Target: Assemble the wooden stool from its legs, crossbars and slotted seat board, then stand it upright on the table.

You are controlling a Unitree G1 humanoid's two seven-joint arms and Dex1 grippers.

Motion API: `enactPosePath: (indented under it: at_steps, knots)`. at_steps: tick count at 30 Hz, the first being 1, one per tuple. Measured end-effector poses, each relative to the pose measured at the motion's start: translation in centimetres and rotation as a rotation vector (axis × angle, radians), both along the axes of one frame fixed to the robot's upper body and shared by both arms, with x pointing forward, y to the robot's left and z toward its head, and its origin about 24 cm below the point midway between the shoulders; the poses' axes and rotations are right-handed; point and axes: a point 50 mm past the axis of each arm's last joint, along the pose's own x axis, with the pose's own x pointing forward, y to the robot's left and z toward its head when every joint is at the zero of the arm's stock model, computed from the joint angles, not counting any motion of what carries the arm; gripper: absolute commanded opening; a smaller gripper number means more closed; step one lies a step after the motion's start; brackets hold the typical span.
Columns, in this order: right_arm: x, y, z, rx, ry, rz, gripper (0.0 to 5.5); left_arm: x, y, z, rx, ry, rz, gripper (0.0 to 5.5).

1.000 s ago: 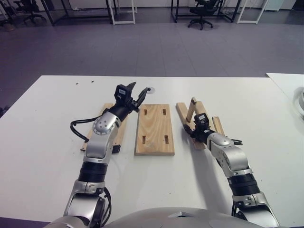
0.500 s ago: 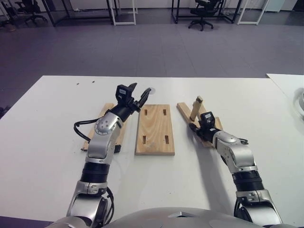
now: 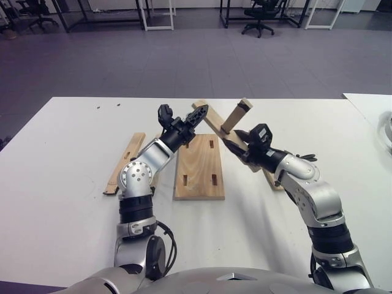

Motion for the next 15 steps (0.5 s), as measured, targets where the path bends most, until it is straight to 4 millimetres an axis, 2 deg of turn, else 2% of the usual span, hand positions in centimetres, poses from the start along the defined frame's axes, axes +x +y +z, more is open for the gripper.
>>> enactPosePath:
  at_steps: [2, 9, 15]
  knots:
    - [-0.1, 0.1, 0.31, 0.004, -0.028, 0.011, 2.06, 0.14, 0.13, 0.1, 0.006, 0.005, 0.01, 3.32]
    - [-0.42, -0.02, -0.3, -0.042, -0.05, 0.012, 2.06, 0.2, 0.32, 0.18, -0.006, -0.001, 0.014, 2.06]
    - [-0.28, -0.14, -0.49, -0.041, -0.062, 0.009, 2.06, -0.5, 0.51, 0.8, -0.058, -0.024, -0.012, 1.02]
